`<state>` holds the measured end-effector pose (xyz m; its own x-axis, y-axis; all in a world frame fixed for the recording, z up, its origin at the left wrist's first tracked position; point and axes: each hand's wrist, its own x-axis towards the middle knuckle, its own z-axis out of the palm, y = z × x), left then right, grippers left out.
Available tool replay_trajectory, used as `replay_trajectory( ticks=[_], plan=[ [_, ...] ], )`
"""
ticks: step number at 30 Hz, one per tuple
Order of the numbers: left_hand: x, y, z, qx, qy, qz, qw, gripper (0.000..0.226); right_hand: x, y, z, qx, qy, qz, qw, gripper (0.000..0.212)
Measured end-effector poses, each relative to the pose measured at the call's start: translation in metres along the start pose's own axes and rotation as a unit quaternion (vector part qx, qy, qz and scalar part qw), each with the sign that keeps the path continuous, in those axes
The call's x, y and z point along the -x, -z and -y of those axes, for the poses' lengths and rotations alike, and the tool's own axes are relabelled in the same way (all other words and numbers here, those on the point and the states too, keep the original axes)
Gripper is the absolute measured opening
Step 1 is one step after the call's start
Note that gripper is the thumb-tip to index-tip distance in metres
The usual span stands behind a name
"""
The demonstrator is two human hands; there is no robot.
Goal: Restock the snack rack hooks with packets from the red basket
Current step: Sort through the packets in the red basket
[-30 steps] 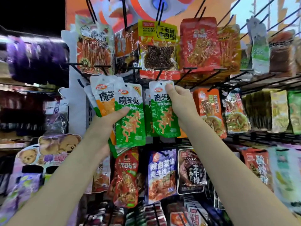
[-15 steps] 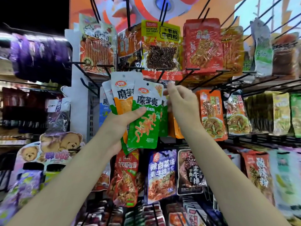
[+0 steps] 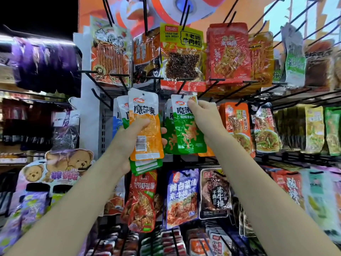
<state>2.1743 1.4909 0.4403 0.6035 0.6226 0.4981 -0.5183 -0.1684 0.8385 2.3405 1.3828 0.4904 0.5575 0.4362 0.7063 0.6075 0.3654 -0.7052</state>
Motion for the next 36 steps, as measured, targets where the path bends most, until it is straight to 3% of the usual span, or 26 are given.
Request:
replay_trajectory(
  ticks=[3, 6, 8, 10, 12, 13, 15, 17, 20, 22, 24, 28, 31, 34, 36],
  plan=[
    [0.007, -0.009, 0.004, 0.006, -0.014, 0.019, 1.0, 0.027, -0.001, -0.001, -0.004, 0.033, 0.014, -0.005, 0.999, 0.028],
    [0.005, -0.01, 0.005, 0.013, -0.038, 0.018, 0.999, 0.044, 0.009, 0.002, -0.004, 0.131, 0.106, -0.113, 0.979, 0.027],
    [0.004, -0.012, 0.003, 0.019, -0.041, 0.022, 0.999, 0.054, 0.021, 0.002, 0.0, 0.114, 0.172, -0.147, 0.967, 0.026],
    [0.005, -0.016, 0.005, 0.015, -0.048, 0.022, 0.999, 0.056, 0.032, -0.001, 0.005, 0.052, 0.166, -0.048, 0.984, 0.03],
    [0.006, -0.024, 0.005, 0.011, -0.052, 0.029, 0.998, 0.045, 0.04, -0.007, 0.009, 0.022, 0.112, 0.074, 0.991, 0.028],
    [0.006, -0.027, 0.005, 0.015, -0.053, 0.029, 0.998, 0.036, 0.043, -0.009, 0.009, 0.018, 0.102, 0.1, 0.99, 0.023],
    [0.007, -0.029, 0.006, 0.028, -0.045, 0.026, 0.998, 0.031, 0.042, -0.009, 0.007, 0.015, 0.11, 0.088, 0.99, 0.014],
    [0.007, -0.023, 0.006, 0.017, -0.045, 0.002, 0.999, 0.045, 0.038, 0.0, 0.003, -0.009, 0.109, 0.047, 0.993, 0.008],
    [0.006, -0.014, 0.004, -0.004, -0.05, -0.046, 0.998, 0.048, 0.033, 0.019, -0.003, -0.062, 0.139, -0.019, 0.988, 0.019],
    [0.008, -0.019, 0.003, -0.012, -0.064, -0.065, 0.996, 0.067, 0.036, 0.026, -0.003, -0.062, 0.175, -0.036, 0.982, 0.031],
    [0.007, -0.028, 0.002, -0.055, -0.081, -0.05, 0.994, 0.089, 0.043, 0.022, 0.001, -0.047, 0.193, -0.02, 0.98, 0.028],
    [0.017, -0.056, 0.002, -0.089, -0.111, -0.003, 0.99, 0.028, 0.056, 0.005, 0.01, -0.06, 0.166, 0.07, 0.982, 0.026],
    [0.018, -0.061, 0.002, -0.075, -0.111, 0.02, 0.991, 0.048, 0.055, 0.01, 0.008, -0.063, 0.147, 0.103, 0.982, 0.022],
    [0.013, -0.067, 0.006, -0.028, -0.095, 0.036, 0.994, 0.01, 0.05, 0.023, 0.005, -0.028, 0.148, 0.077, 0.986, 0.013],
    [0.012, -0.075, 0.009, -0.012, -0.088, 0.051, 0.995, 0.014, 0.044, 0.032, 0.002, -0.02, 0.134, 0.018, 0.991, 0.01]
  ],
)
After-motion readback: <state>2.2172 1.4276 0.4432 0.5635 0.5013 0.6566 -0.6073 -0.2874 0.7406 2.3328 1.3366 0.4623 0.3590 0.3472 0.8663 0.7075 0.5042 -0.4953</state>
